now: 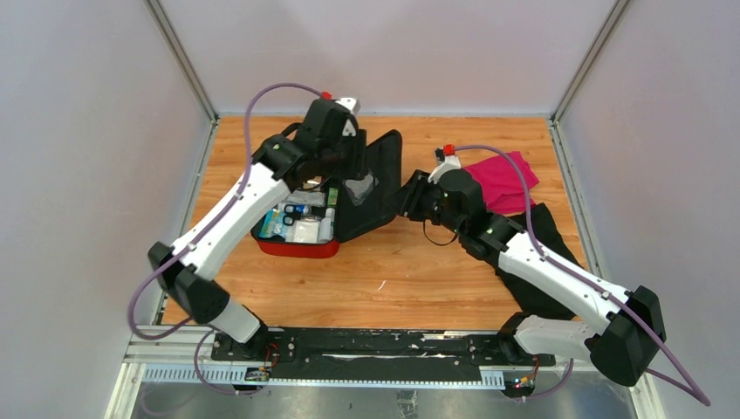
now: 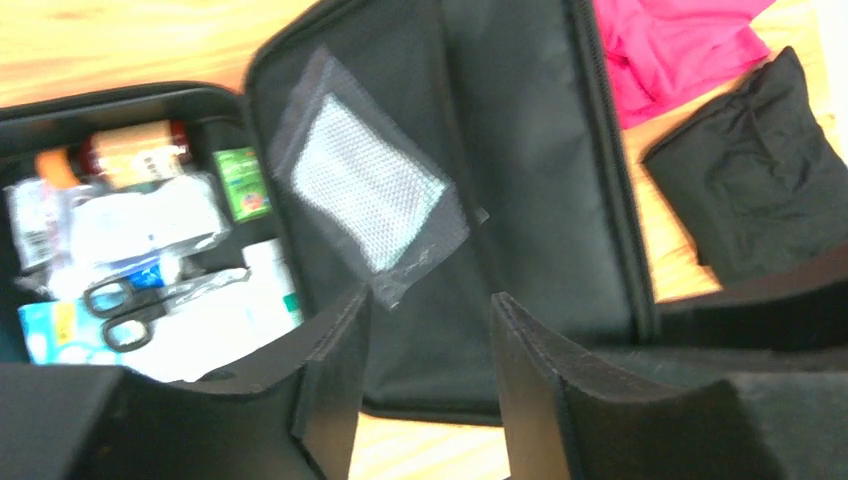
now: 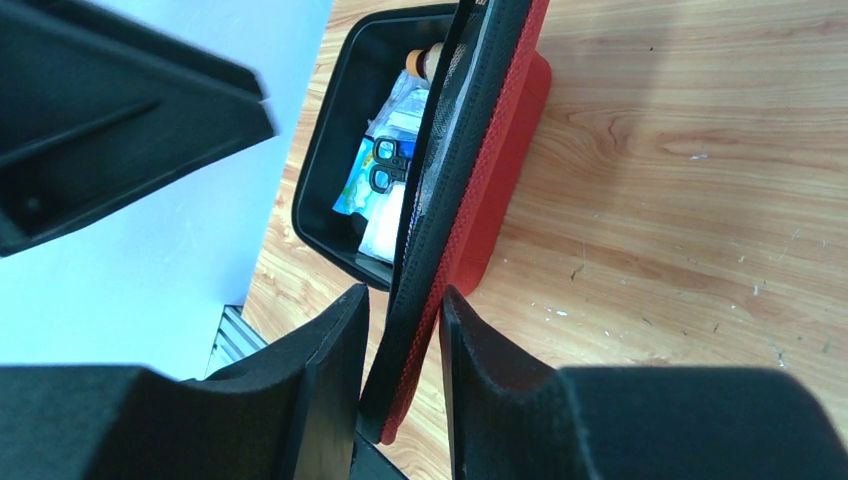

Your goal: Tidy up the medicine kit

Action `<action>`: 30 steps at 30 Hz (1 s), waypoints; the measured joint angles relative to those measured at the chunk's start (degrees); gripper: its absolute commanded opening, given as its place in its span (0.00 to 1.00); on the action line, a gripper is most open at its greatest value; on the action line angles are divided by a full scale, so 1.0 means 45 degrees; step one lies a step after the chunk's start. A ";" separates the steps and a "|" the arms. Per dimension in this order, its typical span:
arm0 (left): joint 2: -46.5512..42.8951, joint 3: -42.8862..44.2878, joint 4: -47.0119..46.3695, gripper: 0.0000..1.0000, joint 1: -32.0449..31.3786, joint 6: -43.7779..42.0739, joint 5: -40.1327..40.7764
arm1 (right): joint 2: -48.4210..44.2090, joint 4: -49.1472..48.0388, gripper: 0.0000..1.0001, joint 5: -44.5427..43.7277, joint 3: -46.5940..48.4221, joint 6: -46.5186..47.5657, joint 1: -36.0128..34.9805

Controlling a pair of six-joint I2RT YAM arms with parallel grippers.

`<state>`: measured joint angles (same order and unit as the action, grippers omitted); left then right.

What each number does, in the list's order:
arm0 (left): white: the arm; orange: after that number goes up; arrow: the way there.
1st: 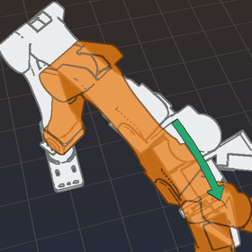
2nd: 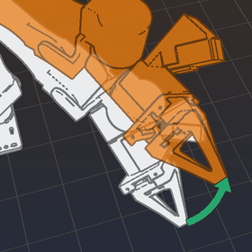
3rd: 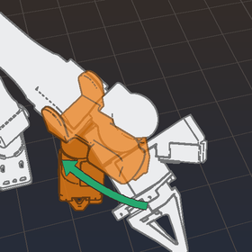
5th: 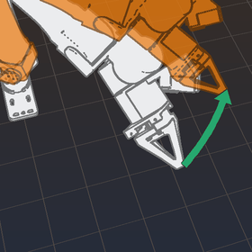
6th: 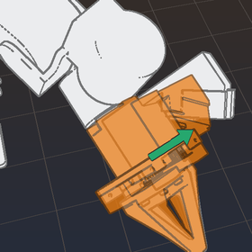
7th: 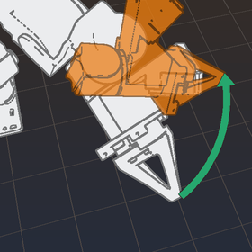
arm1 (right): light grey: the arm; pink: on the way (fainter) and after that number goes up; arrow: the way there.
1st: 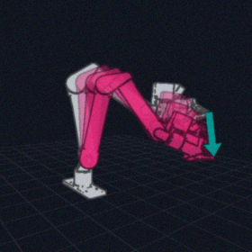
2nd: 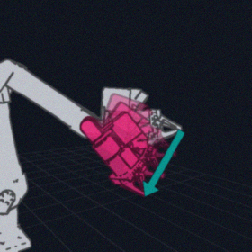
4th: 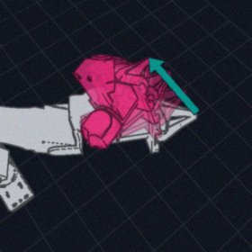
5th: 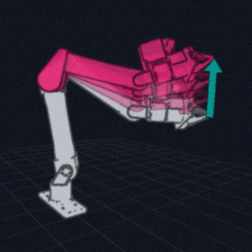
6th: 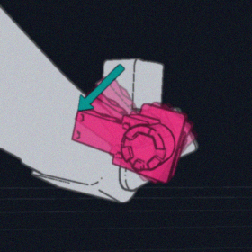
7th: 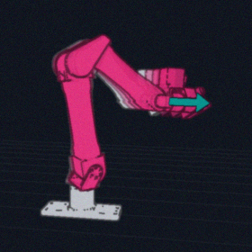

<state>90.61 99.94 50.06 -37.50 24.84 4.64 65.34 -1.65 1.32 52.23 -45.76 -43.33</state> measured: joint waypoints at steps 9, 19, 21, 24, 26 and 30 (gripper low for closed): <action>-0.5595 -0.5989 -0.1933 0.59 0.3759 0.0374 0.0180 | 0.0112 0.0690 0.01 -0.0248 0.0408 0.0457 0.0000; -0.7276 -0.8097 -0.1778 0.59 0.4974 0.0379 -0.0078 | -0.0141 0.2482 0.00 -0.2191 0.0670 0.0500 0.0092; -0.7495 -0.8301 -0.1753 0.58 0.4974 0.0374 -0.0073 | -0.0403 0.2871 0.00 -0.2380 0.0670 0.0559 0.0267; -0.7611 -0.8480 -0.1739 0.58 0.4974 0.0330 -0.0078 | -0.1064 0.3599 0.00 -0.2667 0.0685 0.0957 0.0748; -0.7611 -0.8563 -0.1768 0.58 0.4974 0.0325 -0.0087 | -0.1486 0.4070 0.00 -0.2817 0.0738 0.1379 0.1103; -0.7611 -0.8835 -0.1841 0.57 0.4974 0.0330 -0.0155 | -0.2181 0.4954 0.00 -0.3099 0.1098 0.2603 0.1972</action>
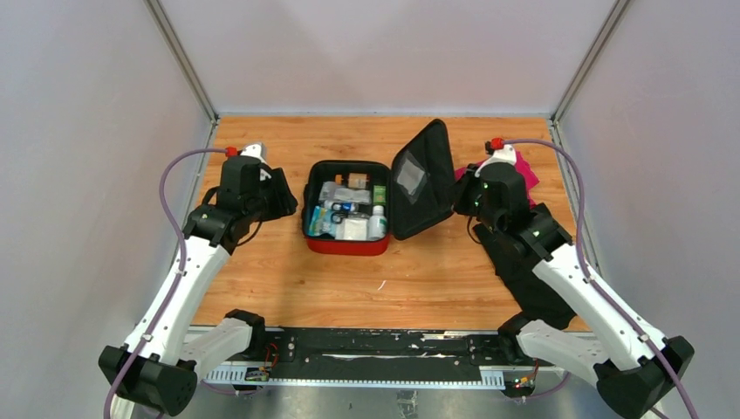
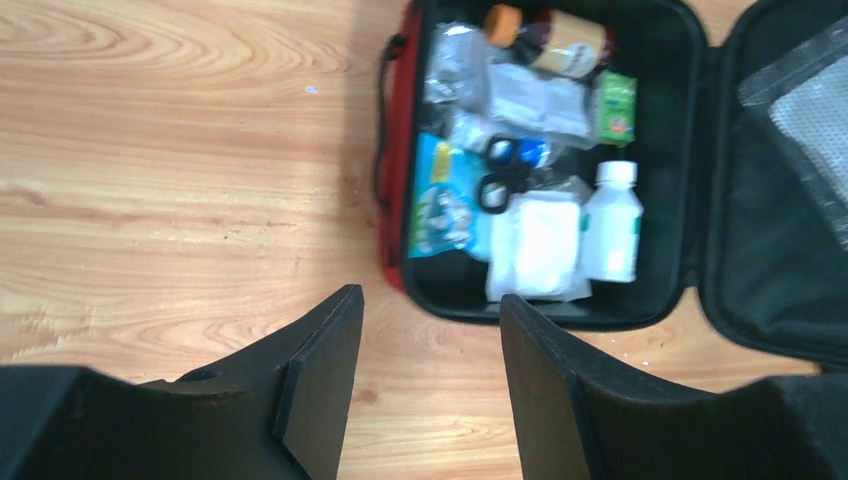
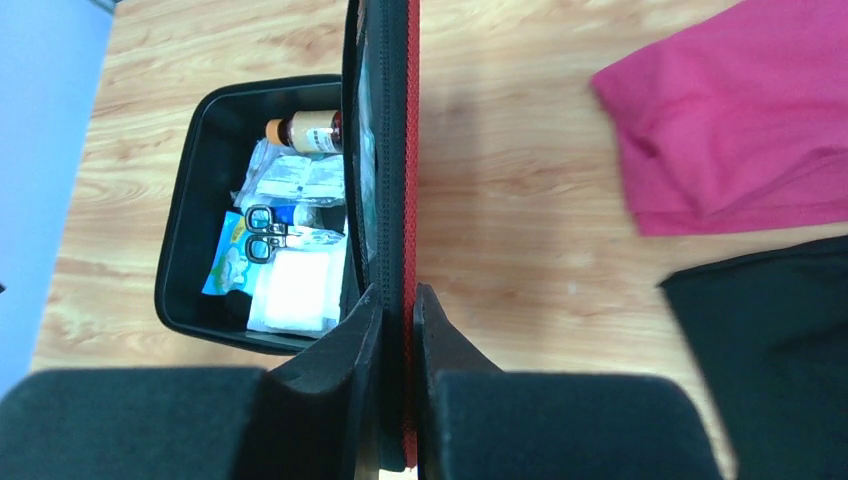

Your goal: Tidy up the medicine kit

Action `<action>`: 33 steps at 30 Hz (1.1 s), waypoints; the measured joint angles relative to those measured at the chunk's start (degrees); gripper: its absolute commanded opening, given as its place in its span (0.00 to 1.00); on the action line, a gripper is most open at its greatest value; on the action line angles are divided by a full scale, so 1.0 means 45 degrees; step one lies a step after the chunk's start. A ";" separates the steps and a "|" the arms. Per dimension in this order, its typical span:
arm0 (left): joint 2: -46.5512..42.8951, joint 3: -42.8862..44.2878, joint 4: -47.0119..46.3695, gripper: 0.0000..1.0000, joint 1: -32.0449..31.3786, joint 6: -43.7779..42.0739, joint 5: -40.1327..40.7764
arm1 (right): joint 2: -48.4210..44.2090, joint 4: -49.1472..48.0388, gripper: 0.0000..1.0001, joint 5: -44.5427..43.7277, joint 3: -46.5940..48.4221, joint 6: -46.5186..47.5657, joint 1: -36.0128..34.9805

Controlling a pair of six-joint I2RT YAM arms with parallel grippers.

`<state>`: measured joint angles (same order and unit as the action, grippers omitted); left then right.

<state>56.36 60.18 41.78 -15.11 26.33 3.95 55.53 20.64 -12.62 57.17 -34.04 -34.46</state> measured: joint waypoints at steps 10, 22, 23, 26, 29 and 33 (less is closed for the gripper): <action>0.0053 -0.0709 -0.0277 0.57 0.0000 0.0058 -0.0495 | 0.0763 0.1384 0.07 0.0175 0.2375 0.3235 0.0991; -0.0068 -0.1297 -0.0403 0.57 0.0000 0.0058 -0.0602 | 0.3293 0.0704 0.46 0.2822 0.4104 0.2035 0.1030; -0.0087 -0.1355 -0.0403 0.57 0.0000 0.0058 -0.0607 | 0.3502 0.0607 0.47 0.3206 0.4182 0.1812 0.1030; -0.0102 -0.1491 -0.0398 0.59 0.0000 0.0058 -0.0607 | 0.3978 0.0238 0.51 0.4245 0.4299 0.1258 0.1030; -0.0117 -0.1506 -0.0408 0.60 0.0000 0.0058 -0.0602 | 0.4299 -0.0209 0.55 0.5362 0.4299 0.0709 0.1030; -0.0165 -0.1622 -0.0432 0.61 0.0000 0.0063 -0.0597 | 0.4546 -0.1171 0.63 0.6994 0.4061 0.0034 0.1030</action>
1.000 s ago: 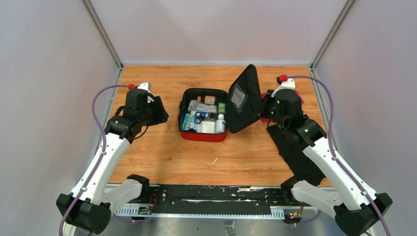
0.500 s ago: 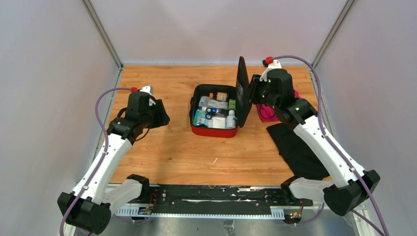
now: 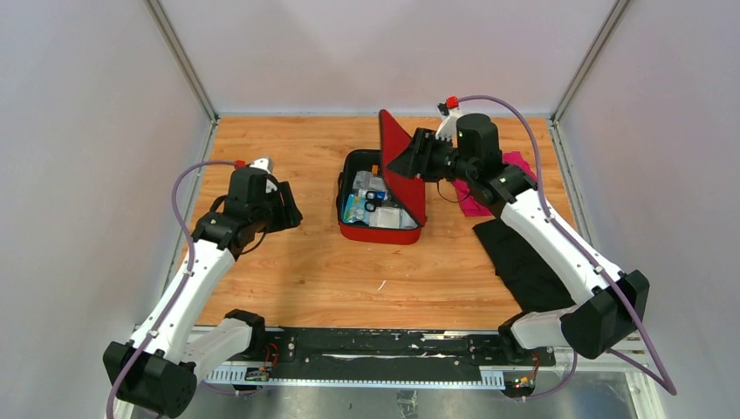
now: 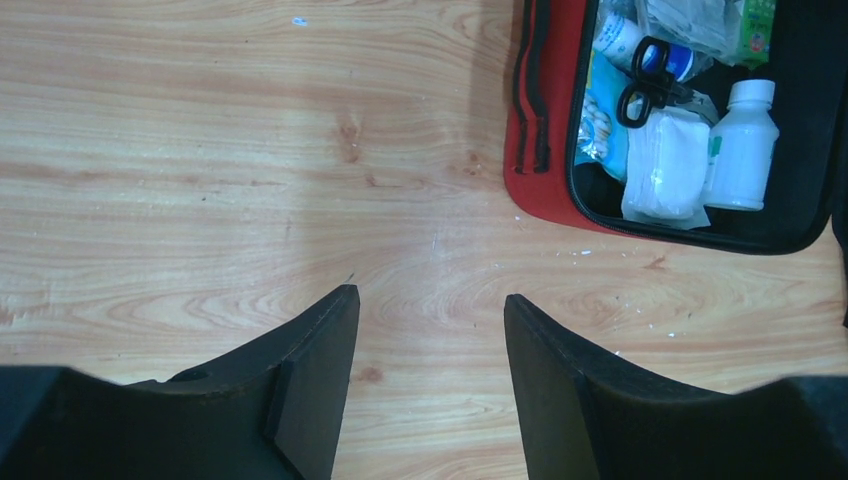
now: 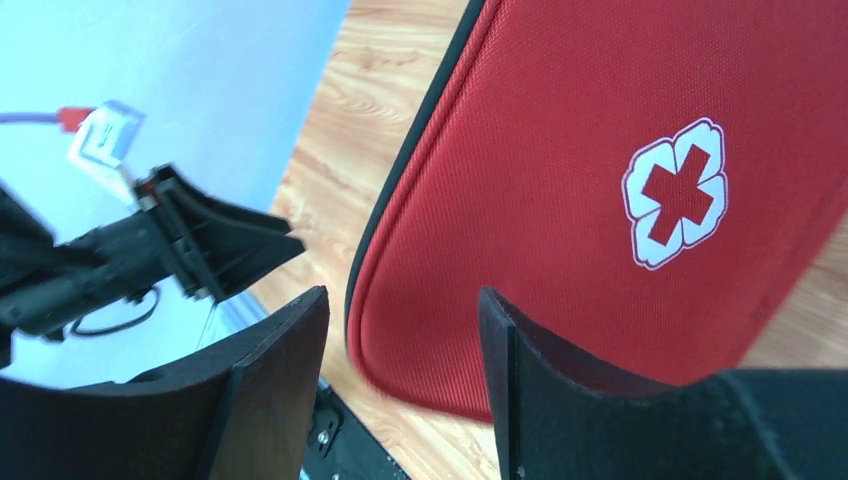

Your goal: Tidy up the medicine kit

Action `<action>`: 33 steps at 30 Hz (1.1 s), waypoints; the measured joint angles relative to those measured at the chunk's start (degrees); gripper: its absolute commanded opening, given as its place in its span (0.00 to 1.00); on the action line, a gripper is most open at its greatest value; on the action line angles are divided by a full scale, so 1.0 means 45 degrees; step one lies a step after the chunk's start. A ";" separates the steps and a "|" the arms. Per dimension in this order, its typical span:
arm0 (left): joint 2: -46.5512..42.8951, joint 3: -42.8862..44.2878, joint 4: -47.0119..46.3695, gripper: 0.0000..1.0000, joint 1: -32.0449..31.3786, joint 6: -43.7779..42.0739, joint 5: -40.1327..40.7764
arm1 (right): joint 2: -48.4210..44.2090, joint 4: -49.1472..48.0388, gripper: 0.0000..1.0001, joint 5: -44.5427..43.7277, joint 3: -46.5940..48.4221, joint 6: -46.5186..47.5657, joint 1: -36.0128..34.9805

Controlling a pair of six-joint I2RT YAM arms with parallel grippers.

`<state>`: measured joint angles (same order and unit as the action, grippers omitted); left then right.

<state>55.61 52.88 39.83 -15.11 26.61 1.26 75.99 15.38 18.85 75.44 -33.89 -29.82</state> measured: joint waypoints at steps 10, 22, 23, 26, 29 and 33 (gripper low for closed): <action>0.0000 -0.0335 -0.0267 0.70 0.0000 0.0097 -0.0029 | -0.0437 -0.1559 0.64 0.1559 -0.1005 -0.0539 0.0000; 0.1656 -0.1287 -0.3973 0.73 0.0427 0.1399 -0.3410 | -0.2263 -0.0199 0.66 -0.0874 -0.4420 -0.0010 0.1909; 0.1933 -0.1282 -0.4449 0.73 0.0427 0.1545 -0.3653 | -0.2317 -0.0049 0.66 -0.0971 -0.4692 -0.0049 0.2123; 0.2769 -0.1224 -0.5634 0.73 0.0427 0.1933 -0.4206 | -0.2351 0.0330 0.65 -0.1486 -0.5294 -0.0107 0.2487; 0.3429 -0.1030 -0.6416 0.73 0.0427 0.2123 -0.4435 | -0.2137 0.0529 0.65 -0.2147 -0.5377 -0.0087 0.2555; 0.4371 -0.0612 -0.7378 0.74 0.0427 0.2181 -0.4629 | -0.0661 0.0505 0.65 -0.3128 -0.4843 0.0097 0.2647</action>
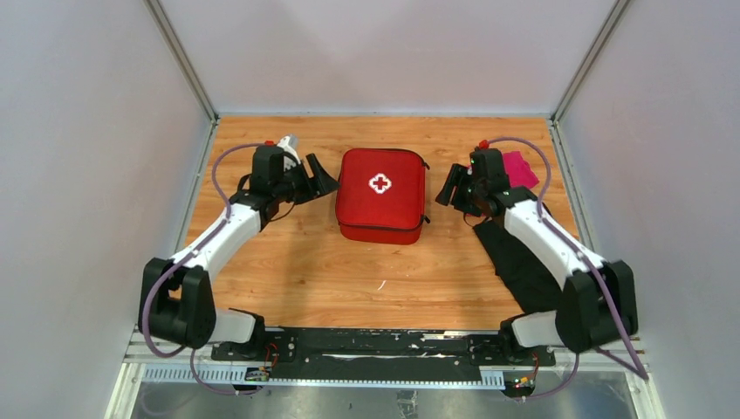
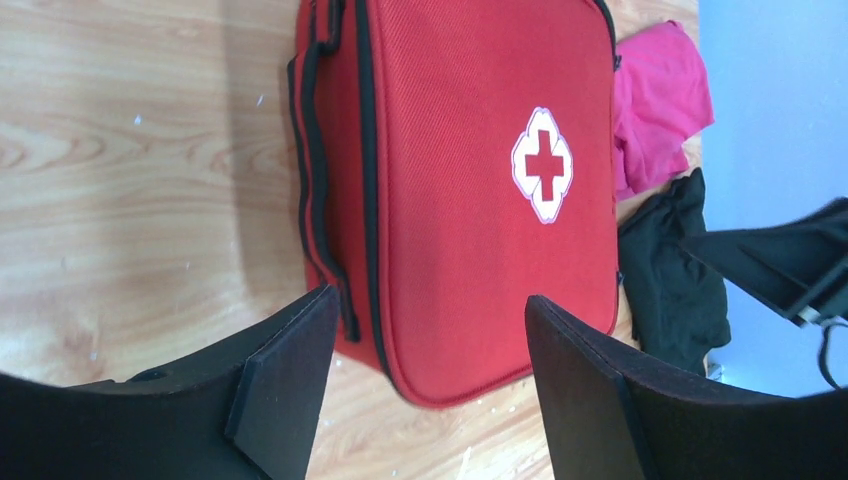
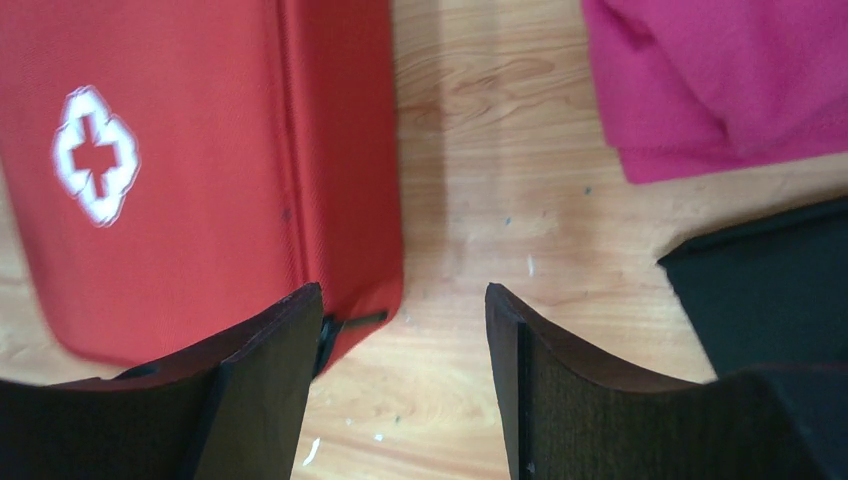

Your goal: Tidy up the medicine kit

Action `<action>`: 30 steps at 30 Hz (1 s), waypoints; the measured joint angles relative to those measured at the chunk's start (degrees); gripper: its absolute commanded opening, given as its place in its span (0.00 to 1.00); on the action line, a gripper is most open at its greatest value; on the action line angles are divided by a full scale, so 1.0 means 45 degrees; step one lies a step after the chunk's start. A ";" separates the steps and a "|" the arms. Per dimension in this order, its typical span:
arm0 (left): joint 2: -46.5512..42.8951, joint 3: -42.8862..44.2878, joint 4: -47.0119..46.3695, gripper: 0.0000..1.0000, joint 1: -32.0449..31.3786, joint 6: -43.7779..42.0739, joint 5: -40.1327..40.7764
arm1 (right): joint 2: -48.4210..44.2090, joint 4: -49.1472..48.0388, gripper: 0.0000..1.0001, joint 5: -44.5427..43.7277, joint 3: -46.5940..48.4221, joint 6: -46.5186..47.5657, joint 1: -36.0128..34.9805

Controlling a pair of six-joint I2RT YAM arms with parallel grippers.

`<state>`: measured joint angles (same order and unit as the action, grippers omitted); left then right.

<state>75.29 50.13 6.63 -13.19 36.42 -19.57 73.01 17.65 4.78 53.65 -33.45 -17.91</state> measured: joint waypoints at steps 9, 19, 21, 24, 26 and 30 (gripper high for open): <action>0.3895 0.2200 -0.0651 0.74 0.0000 -0.0491 -0.1112 | 0.5280 -0.0112 0.64 -0.1404 0.3594 0.0087 0.0330; 0.4561 0.2064 -0.0486 0.74 -0.1059 -0.0831 -0.1030 | 0.8976 -0.0024 0.60 0.0476 0.6858 0.0753 0.0505; 0.4245 0.1729 -0.0466 0.74 -0.1336 -0.0865 -0.0821 | 0.9175 -0.0155 0.60 0.0981 0.7062 0.0918 0.0593; 0.3531 0.1175 -0.0121 0.76 -0.1549 -0.0869 -0.0306 | 0.9194 -0.0248 0.60 0.1559 0.7091 0.1117 0.0491; 0.2992 0.0923 0.0359 0.76 -0.1627 -0.0899 0.0306 | 0.9194 -0.0330 0.60 0.1962 0.7072 0.1205 0.0267; 0.2351 0.0860 0.1438 0.76 -0.1477 -0.1059 0.1282 | 0.8762 -0.0636 0.59 0.2336 0.6237 0.1175 -0.0325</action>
<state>85.86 54.00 13.10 -19.84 31.66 -13.80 112.44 14.79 15.29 81.71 -28.16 -19.38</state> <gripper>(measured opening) 0.763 0.598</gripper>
